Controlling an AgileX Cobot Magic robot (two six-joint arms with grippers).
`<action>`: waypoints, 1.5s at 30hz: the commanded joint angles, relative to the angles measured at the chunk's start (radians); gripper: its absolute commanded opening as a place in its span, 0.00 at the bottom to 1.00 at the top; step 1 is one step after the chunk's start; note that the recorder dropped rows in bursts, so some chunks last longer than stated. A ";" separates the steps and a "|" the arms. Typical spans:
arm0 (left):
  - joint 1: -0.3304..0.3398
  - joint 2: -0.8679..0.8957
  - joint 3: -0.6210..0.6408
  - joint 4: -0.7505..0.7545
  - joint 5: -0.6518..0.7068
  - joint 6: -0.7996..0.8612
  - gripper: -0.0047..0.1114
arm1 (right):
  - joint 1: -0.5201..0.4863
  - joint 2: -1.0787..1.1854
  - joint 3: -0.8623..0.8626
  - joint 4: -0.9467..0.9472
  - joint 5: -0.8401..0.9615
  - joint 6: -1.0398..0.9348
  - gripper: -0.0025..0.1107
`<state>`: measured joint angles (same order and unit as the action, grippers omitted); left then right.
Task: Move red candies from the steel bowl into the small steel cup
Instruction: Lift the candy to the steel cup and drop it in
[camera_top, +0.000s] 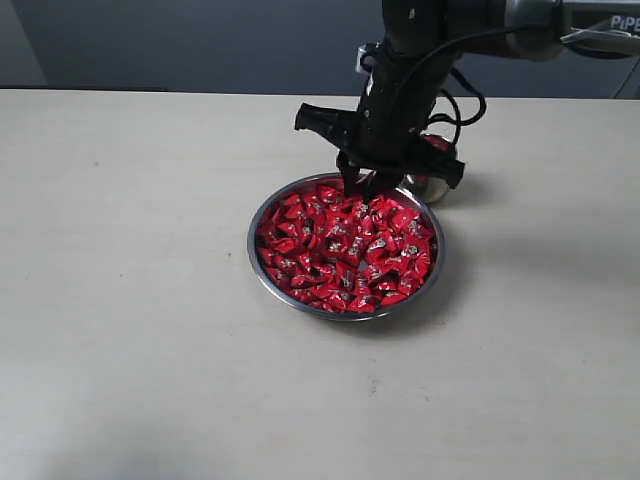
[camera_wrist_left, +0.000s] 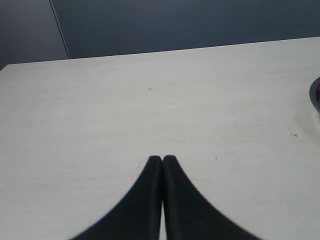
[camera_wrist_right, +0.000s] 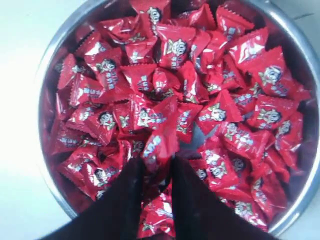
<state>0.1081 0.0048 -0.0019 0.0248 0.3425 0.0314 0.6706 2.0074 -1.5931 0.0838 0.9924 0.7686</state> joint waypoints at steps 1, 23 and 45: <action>0.000 -0.005 0.002 0.002 -0.008 -0.002 0.04 | -0.064 -0.014 -0.061 -0.032 0.099 -0.109 0.01; 0.000 -0.005 0.002 0.002 -0.008 -0.002 0.04 | -0.380 0.070 -0.326 0.126 0.229 -0.597 0.01; 0.000 -0.005 0.002 0.002 -0.008 -0.002 0.04 | -0.378 0.261 -0.396 0.233 0.157 -0.806 0.01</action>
<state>0.1081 0.0048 -0.0019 0.0248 0.3425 0.0314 0.2956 2.2539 -1.9861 0.3046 1.1713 -0.0192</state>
